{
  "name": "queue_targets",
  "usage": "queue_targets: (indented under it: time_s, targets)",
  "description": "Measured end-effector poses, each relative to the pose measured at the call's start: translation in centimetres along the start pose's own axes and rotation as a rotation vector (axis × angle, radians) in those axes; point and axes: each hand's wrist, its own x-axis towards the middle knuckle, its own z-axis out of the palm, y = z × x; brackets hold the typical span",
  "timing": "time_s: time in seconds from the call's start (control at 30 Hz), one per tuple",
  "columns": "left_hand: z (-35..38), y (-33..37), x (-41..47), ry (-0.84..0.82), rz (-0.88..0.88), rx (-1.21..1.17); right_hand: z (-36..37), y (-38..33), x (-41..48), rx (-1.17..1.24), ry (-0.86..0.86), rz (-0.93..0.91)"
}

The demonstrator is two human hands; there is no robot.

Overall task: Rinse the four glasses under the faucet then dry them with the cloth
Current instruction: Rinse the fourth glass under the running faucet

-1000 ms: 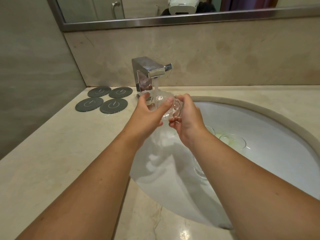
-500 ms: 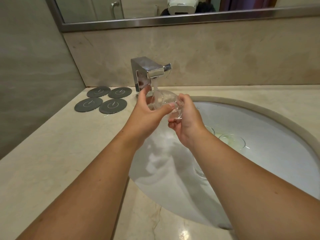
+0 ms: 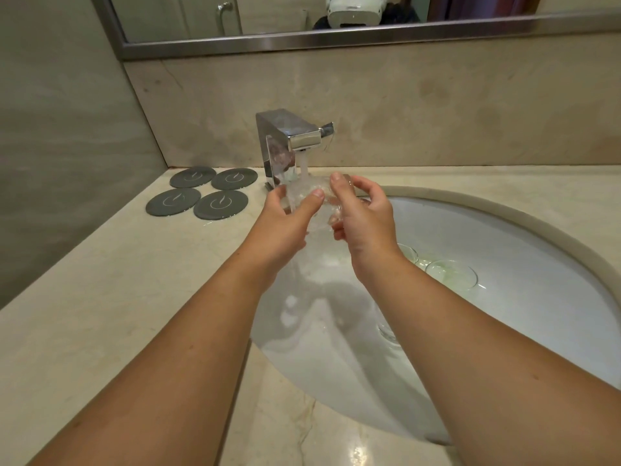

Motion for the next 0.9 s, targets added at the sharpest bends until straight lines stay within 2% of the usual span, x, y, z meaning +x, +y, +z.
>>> queue_targets:
  time_s: [0.23,0.6,0.8,0.9]
  targets:
    - [-0.1,0.2,-0.3,-0.042,-0.133,-0.009,-0.1,-0.3,-0.5,-0.144,0.048,-0.103]
    - [-0.6,1.2,-1.0,-0.042,-0.166,-0.022,-0.7,-1.3,-1.9,-0.427,0.071,-0.262]
    - [-1.2,1.5,-1.7,-0.219,-0.238,-0.097,-1.4,-1.7,-2.3,-0.284,0.121,-0.106]
    - [-1.2,1.8,-2.0,-0.224,-0.213,-0.135,-1.5,-1.8,-2.2,-0.183,0.118,0.015]
